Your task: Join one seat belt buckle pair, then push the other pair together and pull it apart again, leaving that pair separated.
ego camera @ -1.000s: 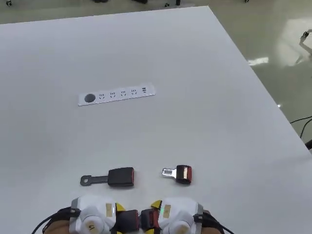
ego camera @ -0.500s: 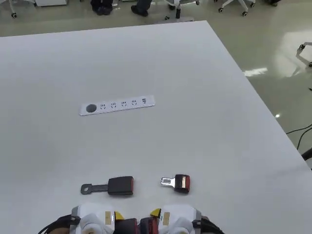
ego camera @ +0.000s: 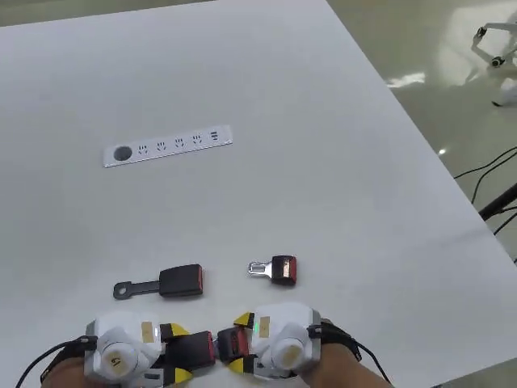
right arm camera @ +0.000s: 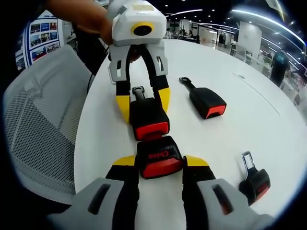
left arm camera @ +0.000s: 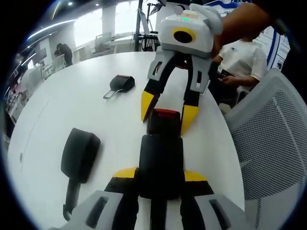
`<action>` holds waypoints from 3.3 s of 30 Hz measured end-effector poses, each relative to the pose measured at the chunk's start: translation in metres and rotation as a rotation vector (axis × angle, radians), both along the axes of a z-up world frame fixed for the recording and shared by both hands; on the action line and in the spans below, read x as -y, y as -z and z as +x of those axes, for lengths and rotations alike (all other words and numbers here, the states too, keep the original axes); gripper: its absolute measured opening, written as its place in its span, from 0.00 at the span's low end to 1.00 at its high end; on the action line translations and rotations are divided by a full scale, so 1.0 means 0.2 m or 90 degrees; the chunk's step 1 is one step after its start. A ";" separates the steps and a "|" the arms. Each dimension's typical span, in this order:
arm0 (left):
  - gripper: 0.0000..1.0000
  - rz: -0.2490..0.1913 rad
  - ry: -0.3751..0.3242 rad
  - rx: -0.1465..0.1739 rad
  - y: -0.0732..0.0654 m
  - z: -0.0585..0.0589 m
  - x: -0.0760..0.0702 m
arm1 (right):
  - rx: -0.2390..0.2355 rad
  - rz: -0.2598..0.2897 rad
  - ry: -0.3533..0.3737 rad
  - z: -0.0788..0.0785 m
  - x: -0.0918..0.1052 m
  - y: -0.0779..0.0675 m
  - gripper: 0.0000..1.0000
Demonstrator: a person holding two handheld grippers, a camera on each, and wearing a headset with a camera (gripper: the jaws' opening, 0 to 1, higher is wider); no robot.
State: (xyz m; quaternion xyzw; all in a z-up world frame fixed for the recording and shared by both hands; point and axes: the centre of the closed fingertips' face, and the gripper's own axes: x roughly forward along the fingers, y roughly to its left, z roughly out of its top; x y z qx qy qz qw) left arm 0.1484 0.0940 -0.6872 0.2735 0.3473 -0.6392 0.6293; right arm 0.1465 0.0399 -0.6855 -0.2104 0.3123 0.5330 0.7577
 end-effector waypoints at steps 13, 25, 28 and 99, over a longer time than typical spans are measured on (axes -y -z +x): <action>0.33 -0.017 0.007 -0.008 -0.01 0.00 -0.01 | 0.005 0.014 -0.004 0.01 0.00 0.03 0.32; 0.33 -0.029 0.007 -0.014 -0.01 0.00 0.00 | 0.008 0.029 -0.001 0.00 0.00 0.00 0.32; 0.33 -0.031 0.006 -0.015 -0.01 0.00 0.00 | 0.009 0.032 -0.001 0.00 0.00 0.01 0.32; 0.73 -0.053 -0.086 0.028 -0.21 0.57 -0.05 | 0.007 0.033 0.153 0.53 0.53 -0.16 0.76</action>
